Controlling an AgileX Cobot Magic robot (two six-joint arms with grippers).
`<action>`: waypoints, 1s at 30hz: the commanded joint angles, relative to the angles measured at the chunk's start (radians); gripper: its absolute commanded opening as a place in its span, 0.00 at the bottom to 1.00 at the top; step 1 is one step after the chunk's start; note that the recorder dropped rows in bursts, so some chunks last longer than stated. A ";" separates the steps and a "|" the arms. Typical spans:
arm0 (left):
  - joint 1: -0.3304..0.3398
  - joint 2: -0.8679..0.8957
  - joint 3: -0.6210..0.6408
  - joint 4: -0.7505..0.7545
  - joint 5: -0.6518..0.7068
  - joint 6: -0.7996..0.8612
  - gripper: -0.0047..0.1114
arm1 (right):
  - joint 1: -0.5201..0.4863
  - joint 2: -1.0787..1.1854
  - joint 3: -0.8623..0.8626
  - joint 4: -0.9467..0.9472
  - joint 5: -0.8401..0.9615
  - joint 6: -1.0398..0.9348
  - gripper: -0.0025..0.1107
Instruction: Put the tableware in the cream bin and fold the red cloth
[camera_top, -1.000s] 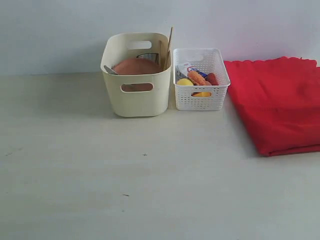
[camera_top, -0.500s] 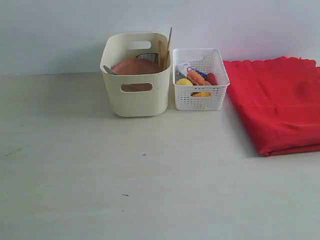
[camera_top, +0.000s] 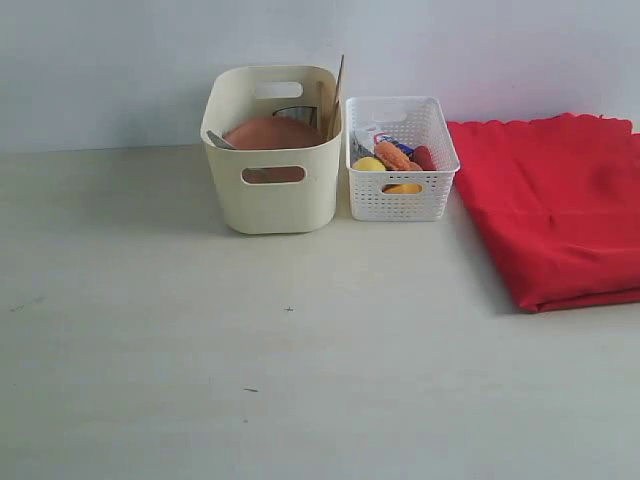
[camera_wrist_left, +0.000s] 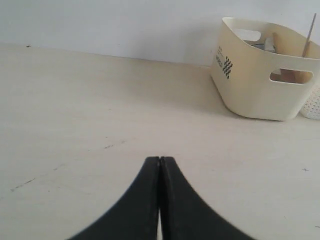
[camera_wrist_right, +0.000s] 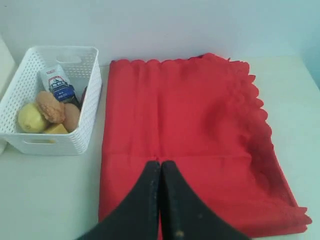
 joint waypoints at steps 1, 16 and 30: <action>-0.042 -0.006 0.003 0.015 -0.008 -0.008 0.04 | 0.008 -0.155 0.115 -0.008 -0.027 0.000 0.02; -0.111 -0.006 0.003 0.028 -0.008 -0.008 0.04 | 0.008 -0.635 0.401 0.011 -0.081 -0.032 0.02; -0.111 -0.006 0.003 0.028 -0.008 -0.008 0.04 | 0.008 -0.925 0.545 0.350 -0.097 -0.420 0.02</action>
